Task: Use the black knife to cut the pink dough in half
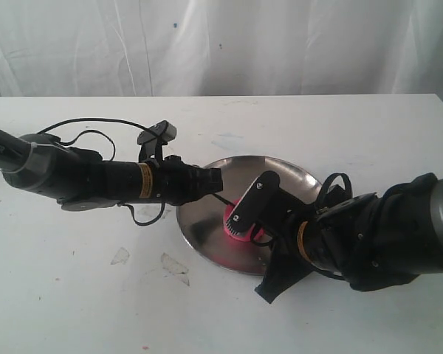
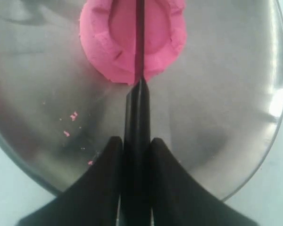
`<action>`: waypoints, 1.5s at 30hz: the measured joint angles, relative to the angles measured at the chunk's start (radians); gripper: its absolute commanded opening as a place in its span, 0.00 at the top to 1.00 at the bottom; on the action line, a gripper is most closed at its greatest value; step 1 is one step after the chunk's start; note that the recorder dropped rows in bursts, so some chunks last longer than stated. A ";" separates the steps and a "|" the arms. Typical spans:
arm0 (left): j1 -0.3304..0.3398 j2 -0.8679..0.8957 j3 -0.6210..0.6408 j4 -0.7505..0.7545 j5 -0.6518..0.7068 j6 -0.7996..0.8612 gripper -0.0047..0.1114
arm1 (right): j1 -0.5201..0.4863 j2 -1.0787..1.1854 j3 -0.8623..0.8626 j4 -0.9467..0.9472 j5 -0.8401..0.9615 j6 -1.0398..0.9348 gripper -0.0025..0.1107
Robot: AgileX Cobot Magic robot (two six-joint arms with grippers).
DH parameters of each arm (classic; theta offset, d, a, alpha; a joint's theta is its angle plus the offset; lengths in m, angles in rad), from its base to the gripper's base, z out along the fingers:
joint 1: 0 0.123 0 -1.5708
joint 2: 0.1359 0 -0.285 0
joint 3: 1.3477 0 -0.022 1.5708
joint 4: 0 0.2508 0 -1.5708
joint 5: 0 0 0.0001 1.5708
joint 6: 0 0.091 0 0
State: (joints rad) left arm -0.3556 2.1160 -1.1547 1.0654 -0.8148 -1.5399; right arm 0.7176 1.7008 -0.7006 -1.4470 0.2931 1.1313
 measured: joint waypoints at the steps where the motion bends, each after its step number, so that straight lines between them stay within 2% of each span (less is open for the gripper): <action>1: 0.000 0.000 0.000 -0.002 -0.001 0.007 0.96 | 0.000 0.000 0.000 0.000 0.000 0.000 0.98; 14: -0.002 -0.104 0.000 0.016 -0.004 0.032 0.96 | 0.000 0.000 0.000 0.002 -0.002 0.005 0.98; 24: -0.002 -0.104 0.058 0.033 0.003 0.032 0.96 | 0.000 0.000 0.000 0.002 -0.002 0.005 0.98; 45: -0.002 -0.032 0.059 -0.052 -0.049 0.048 0.96 | 0.000 0.000 0.000 0.002 -0.002 0.006 0.98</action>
State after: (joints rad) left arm -0.3574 2.0838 -1.0952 1.0138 -0.8641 -1.4918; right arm 0.7176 1.7008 -0.7006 -1.4449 0.2913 1.1369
